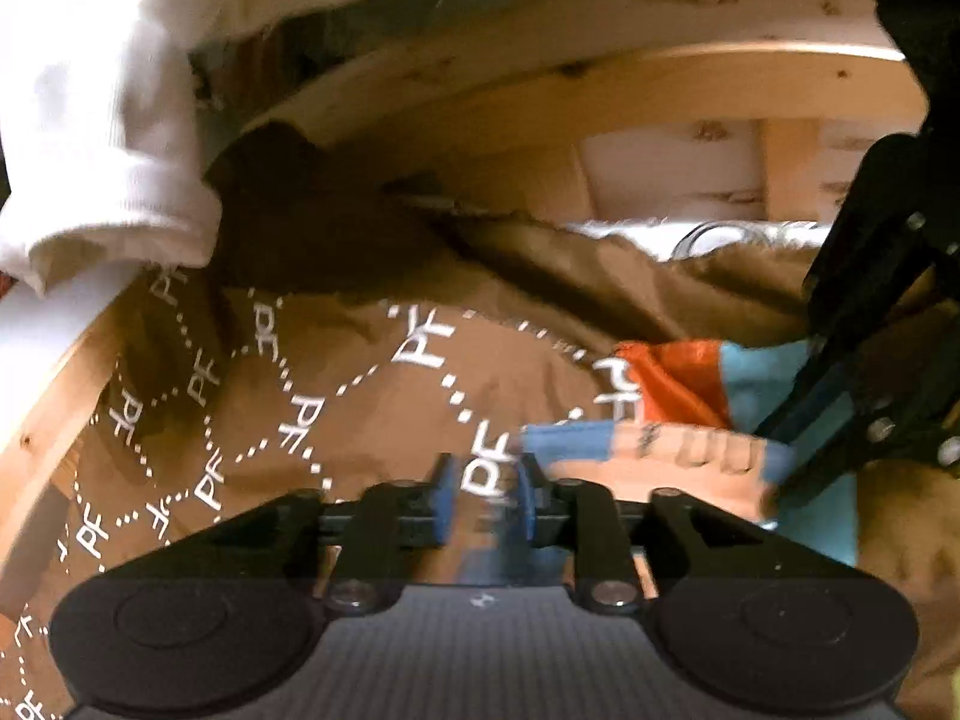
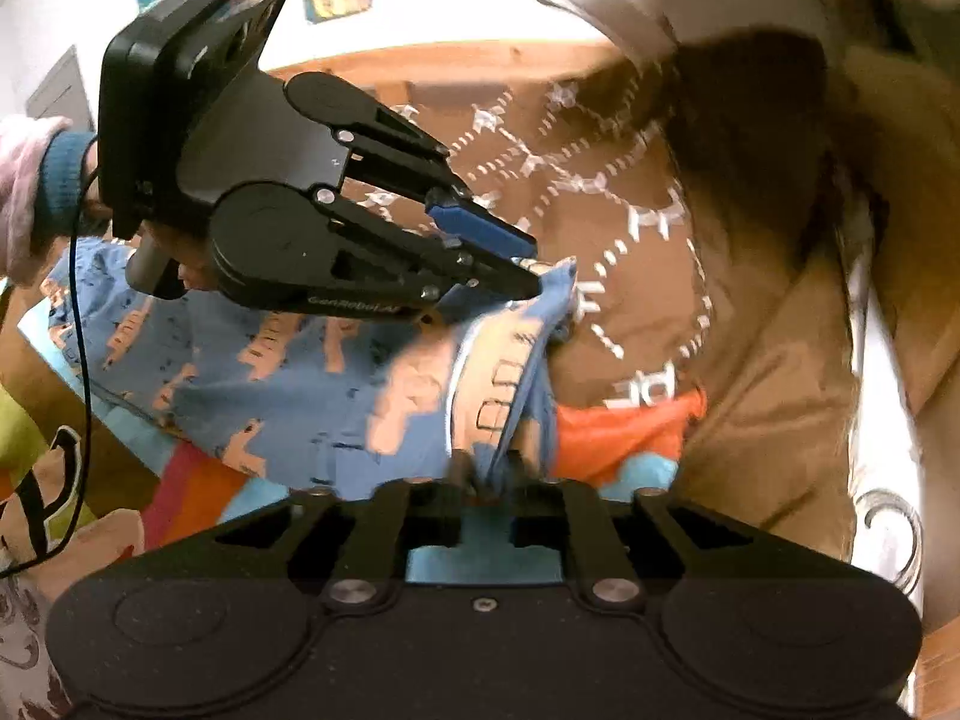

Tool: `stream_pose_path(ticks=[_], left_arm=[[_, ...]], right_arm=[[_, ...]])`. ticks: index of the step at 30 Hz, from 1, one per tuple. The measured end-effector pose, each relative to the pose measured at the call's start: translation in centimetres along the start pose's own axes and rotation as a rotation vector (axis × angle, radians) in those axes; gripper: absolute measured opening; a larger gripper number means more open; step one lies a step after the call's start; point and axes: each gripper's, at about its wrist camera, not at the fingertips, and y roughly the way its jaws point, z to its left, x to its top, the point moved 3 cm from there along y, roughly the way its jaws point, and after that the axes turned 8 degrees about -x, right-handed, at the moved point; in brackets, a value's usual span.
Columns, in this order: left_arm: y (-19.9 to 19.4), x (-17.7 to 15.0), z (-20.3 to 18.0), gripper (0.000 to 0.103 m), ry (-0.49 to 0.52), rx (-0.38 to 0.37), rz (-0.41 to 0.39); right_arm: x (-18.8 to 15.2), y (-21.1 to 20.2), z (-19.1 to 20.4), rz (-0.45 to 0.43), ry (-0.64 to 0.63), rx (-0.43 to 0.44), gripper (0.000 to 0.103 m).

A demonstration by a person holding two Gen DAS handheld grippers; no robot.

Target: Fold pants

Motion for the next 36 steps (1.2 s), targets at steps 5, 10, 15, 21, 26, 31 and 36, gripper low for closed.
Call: stream_pose_path(ticks=[5,10,15,21,26,31,36], left_arm=[[-0.8,-1.8,2.5,0.045,-0.12,-0.095,-0.009],[-0.5,-3.1,3.2,0.045,-0.143,-0.092,0.031],[-0.5,-4.0,2.6,0.045,-0.124,-0.076,0.051],[-1.9,-4.2,2.7,0.058,-0.134,-0.096,0.024],[-1.3,-3.8,2.4,0.058,-0.145,-0.163,0.036],[0.7,-3.1,1.9,0.055,-0.191,-0.295,0.116],[1.4,-2.9,1.7,0.04,-0.21,-0.359,0.157]], right_arm=[[-0.3,0.3,-0.6,0.013,-0.016,0.037,0.04],[1.2,2.6,-1.7,0.036,0.043,0.141,0.05],[1.9,3.9,-1.8,0.07,0.07,0.184,0.014],[1.7,-0.5,-0.9,0.191,0.331,0.147,0.014],[-1.1,2.1,-1.0,0.309,0.345,0.045,0.021],[-1.1,1.6,-0.7,0.283,0.327,0.054,0.023],[-1.3,1.5,-0.5,0.255,0.299,0.046,0.022]])
